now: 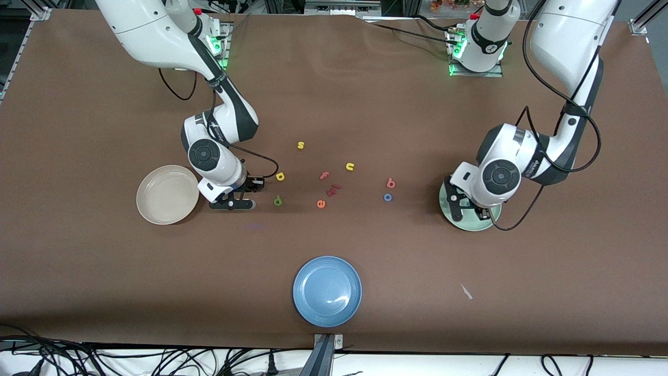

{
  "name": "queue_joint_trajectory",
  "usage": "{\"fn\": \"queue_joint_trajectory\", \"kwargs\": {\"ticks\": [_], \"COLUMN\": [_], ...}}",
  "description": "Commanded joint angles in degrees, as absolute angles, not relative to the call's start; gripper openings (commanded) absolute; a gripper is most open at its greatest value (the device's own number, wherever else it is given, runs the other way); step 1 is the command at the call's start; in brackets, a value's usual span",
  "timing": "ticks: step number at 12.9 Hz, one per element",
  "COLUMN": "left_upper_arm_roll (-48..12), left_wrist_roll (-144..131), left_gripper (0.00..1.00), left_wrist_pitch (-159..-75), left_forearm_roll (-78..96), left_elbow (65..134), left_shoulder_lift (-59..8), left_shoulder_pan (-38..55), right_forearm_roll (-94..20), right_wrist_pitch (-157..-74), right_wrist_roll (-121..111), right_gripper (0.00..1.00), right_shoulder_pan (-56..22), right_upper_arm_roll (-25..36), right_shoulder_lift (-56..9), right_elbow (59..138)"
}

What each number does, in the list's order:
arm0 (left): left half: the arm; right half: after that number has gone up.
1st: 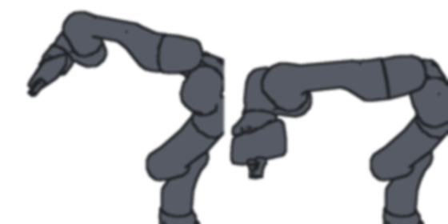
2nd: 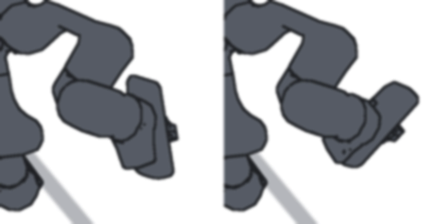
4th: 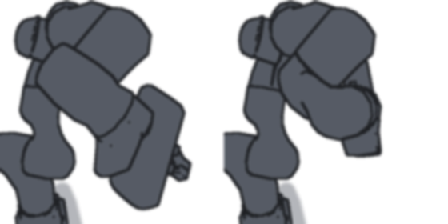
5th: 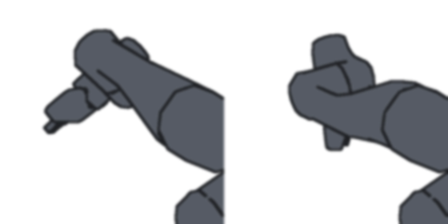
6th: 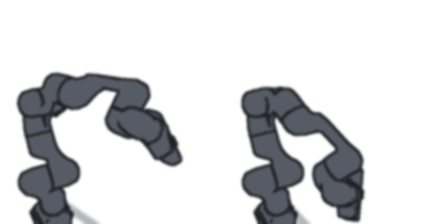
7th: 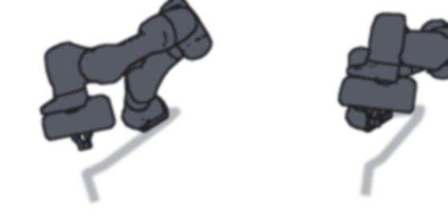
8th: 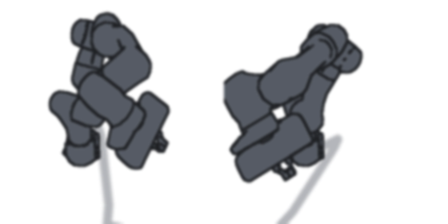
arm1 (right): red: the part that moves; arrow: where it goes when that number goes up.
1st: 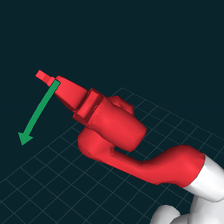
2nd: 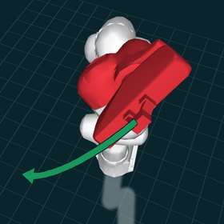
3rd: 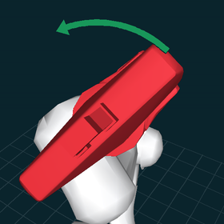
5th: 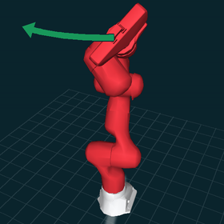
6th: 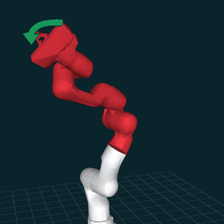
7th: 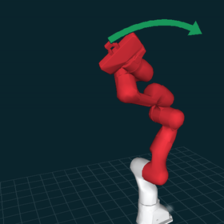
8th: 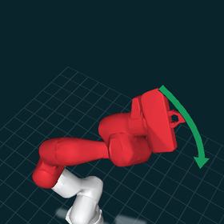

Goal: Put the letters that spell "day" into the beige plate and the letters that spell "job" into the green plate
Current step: 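Drop the j on the green plate while the right gripper drops the y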

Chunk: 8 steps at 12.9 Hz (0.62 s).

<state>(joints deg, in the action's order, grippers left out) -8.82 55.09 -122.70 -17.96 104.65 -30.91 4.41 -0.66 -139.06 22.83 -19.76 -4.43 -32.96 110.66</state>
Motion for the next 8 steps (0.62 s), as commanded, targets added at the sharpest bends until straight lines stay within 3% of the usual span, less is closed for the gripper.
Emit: {"fn": "queue_joint_trajectory", "kwargs": {"ticks": [1, 8], "left_upper_arm_roll": [-9.8, -19.3], "left_wrist_roll": [55.2, 31.7], "left_gripper": [1.00, 1.00], "left_wrist_pitch": [-122.7, -117.9], "left_forearm_roll": [-19.6, -14.2], "left_elbow": [104.4, 102.3], "left_shoulder_lift": [-30.0, -27.7], "left_shoulder_pan": [4.1, 4.2], "right_forearm_roll": [-1.3, -1.4], "right_wrist_pitch": [-129.1, -127.2], "right_wrist_roll": [23.3, -0.8], "right_gripper": [0.00, 0.00], "right_shoulder_pan": [-18.6, -17.8], "right_upper_arm_roll": [-4.6, 6.8], "right_shoulder_lift": [-33.1, -27.5], "right_elbow": [103.8, 109.5]}}
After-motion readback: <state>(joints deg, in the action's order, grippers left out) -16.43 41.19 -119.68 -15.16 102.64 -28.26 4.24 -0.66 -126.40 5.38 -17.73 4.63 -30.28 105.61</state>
